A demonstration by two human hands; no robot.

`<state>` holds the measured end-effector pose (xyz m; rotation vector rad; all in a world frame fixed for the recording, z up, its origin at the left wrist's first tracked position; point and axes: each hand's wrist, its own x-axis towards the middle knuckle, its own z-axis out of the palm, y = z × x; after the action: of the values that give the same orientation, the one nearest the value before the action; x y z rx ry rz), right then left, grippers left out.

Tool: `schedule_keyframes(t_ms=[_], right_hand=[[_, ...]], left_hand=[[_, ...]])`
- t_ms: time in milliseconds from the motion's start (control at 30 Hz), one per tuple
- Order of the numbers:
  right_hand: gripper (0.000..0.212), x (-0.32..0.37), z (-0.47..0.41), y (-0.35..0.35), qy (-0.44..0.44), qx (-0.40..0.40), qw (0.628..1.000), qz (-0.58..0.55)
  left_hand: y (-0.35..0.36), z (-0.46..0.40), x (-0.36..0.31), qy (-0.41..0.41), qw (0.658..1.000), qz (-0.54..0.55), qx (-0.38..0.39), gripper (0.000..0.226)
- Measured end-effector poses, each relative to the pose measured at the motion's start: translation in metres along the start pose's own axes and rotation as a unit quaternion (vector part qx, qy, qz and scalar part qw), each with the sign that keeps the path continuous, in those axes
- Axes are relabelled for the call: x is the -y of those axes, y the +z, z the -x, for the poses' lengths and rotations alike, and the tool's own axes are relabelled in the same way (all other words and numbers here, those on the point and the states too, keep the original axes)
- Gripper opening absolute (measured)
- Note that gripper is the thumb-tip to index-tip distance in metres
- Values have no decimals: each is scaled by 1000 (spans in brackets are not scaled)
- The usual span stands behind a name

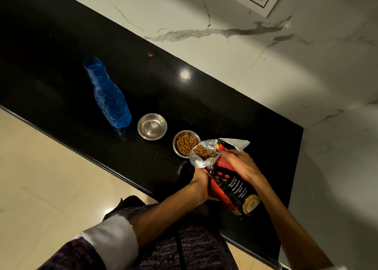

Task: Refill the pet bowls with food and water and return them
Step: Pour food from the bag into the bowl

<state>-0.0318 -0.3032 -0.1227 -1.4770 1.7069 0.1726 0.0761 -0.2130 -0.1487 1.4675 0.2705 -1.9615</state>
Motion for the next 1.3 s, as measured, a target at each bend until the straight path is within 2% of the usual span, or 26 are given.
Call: schedule_keyframes(t_ms=[100,233,367,467,600,733,833,1033,1167,1300], right_hand=[[31,-2,0,0,7,4,1000,-9],[35,-3,-2,1,8,0,1000,-1],[36,-1,-1,2,2,0,1000,-10],[29,-1,-2,1,3,6,1000,-8],[47,-1,-2,0,1,-7,1000,-14],[33,1,1,-1,4,0,1000,-10],[44,3,0,0,3,-7,1000,-5],[33,6,3,-1,-1,-7,1000,-7],[31,6,5,-1,3,-1,1000,-6],[33,6,4,0,3,2,1000,14]], left_hand=[[0,-4,4,1,1000,0,-5,96],[1,-2,3,-4,1000,5,-5,101],[-1,-2,2,8,1000,6,-1,97],[0,0,1,3,1000,1,2,103],[0,-3,0,4,1000,14,-9,104],[0,-3,1,12,1000,8,-4,105],[0,0,0,14,1000,4,-4,104],[-1,0,-1,18,1000,1,2,98],[-1,1,-1,16,1000,4,3,102],[-2,2,-1,10,1000,6,1,96]])
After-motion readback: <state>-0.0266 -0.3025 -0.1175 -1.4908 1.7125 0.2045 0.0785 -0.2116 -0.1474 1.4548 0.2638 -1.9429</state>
